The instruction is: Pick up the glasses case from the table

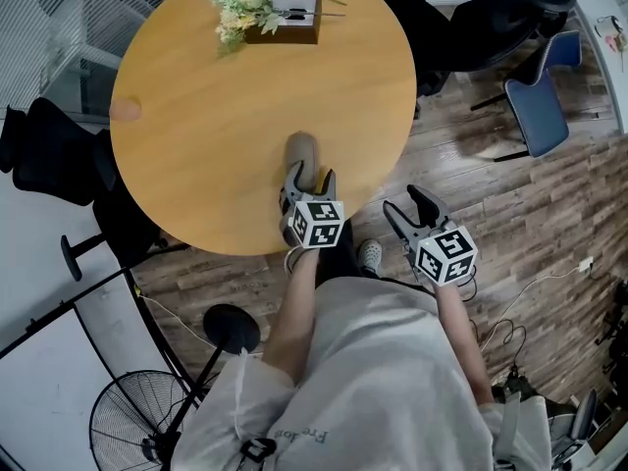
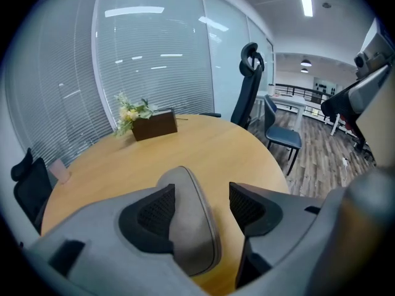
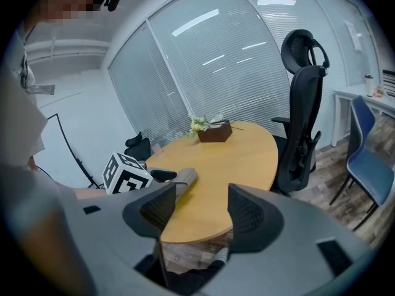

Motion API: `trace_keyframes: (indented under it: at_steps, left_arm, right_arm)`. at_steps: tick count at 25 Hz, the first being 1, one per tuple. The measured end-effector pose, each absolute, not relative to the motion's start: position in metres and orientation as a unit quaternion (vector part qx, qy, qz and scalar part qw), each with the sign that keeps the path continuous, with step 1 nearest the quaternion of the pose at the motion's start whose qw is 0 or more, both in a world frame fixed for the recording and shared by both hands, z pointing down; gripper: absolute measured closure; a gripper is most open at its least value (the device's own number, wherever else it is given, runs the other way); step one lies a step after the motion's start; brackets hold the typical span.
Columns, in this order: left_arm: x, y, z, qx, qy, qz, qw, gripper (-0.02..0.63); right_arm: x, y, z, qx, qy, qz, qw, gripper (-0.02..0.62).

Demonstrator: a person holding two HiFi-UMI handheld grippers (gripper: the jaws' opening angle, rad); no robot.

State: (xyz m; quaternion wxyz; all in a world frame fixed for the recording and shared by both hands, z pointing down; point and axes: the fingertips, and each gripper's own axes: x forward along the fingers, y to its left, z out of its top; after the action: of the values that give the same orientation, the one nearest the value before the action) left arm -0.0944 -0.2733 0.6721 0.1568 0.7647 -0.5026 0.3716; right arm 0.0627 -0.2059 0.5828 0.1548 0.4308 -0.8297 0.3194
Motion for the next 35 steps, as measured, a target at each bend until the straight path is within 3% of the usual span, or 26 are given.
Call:
trace_keyframes:
  at_steps: [24, 35]
  left_arm:
    - [-0.143, -0.285, 0.679, 0.716, -0.551, 0.402, 0.148, 0.324]
    - [-0.158, -0.290, 0.686, 0.705, -0.565, 0.400, 0.157, 0.324]
  right_arm:
    - [0.053, -0.211, 0.583, 0.411, -0.839, 0.322, 0.157, 0.351]
    - [-0.004, -0.232, 0.555, 0.365, -0.868, 0.307, 0.140, 0.351]
